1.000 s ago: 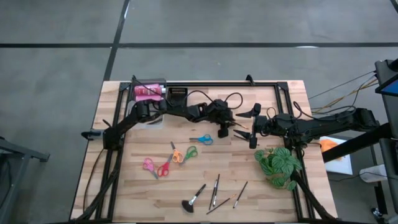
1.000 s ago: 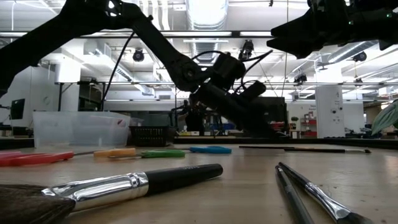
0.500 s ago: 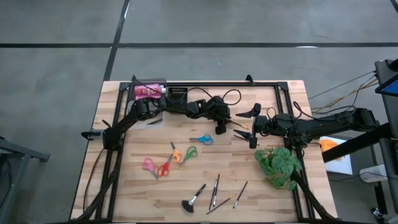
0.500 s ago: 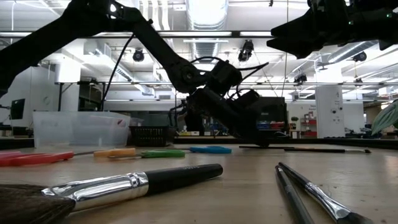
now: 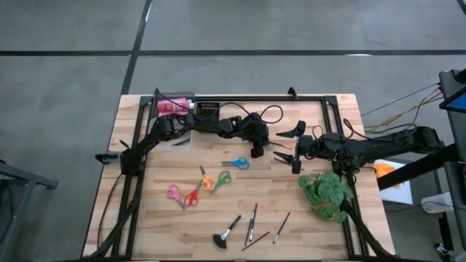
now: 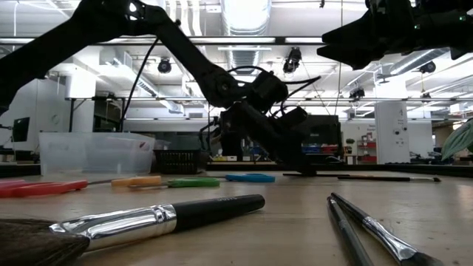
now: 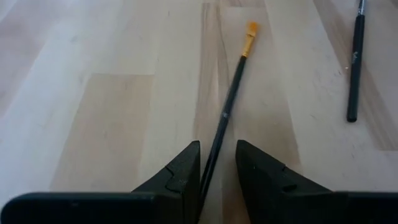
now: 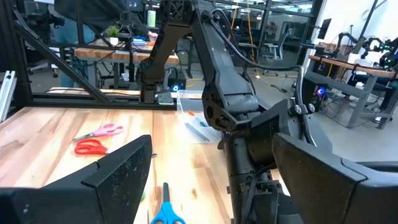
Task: Pick & Place Paint Supplies
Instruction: Put the black paint brush into the transparent bin
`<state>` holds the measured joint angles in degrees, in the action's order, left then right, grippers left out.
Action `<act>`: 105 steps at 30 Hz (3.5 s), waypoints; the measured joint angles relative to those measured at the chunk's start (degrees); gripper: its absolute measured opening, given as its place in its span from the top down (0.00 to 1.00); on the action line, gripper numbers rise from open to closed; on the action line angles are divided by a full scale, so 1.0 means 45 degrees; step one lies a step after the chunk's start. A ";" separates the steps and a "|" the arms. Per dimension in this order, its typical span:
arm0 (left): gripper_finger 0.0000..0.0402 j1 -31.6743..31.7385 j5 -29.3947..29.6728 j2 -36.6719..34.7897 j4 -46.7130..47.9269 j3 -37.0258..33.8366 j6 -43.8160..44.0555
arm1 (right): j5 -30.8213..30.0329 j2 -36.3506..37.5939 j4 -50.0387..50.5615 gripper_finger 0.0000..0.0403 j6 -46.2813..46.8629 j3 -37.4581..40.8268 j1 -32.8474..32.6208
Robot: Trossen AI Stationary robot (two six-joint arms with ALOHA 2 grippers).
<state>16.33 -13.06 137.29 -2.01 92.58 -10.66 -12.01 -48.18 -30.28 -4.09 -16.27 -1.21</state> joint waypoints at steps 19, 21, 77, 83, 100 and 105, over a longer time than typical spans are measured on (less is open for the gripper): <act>0.98 -0.0300 -0.0100 -0.0013 0.0410 -0.0022 0.0099 | 0.0003 -0.0010 0.0000 0.18 -0.0002 0.0000 -0.0003; 0.98 -0.0300 -0.0097 -0.0008 0.0415 -0.0025 0.0107 | 0.0002 -0.0010 0.0000 0.18 -0.0002 0.0000 0.0000; 1.00 -0.0460 0.0475 -0.3694 0.5744 -0.0063 0.0474 | 0.0005 0.0005 0.0014 0.18 0.0001 0.0000 -0.0005; 1.00 -0.0521 0.1626 -0.5095 0.7949 -0.0153 0.0471 | 0.0005 0.0000 0.0017 0.18 0.0000 0.0000 -0.0005; 1.00 -0.0596 0.4552 -1.2844 0.8119 -0.6769 0.2007 | 0.0005 0.0000 0.0100 0.18 0.0001 0.0000 -0.0005; 1.00 -0.0596 0.5065 -1.5391 0.8145 -0.8745 0.2321 | 0.0005 0.0000 0.0112 0.18 0.0003 0.0000 -0.0005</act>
<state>13.65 9.73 68.03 34.64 53.22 -0.21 -11.99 -48.18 -29.78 -4.08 -16.27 -1.23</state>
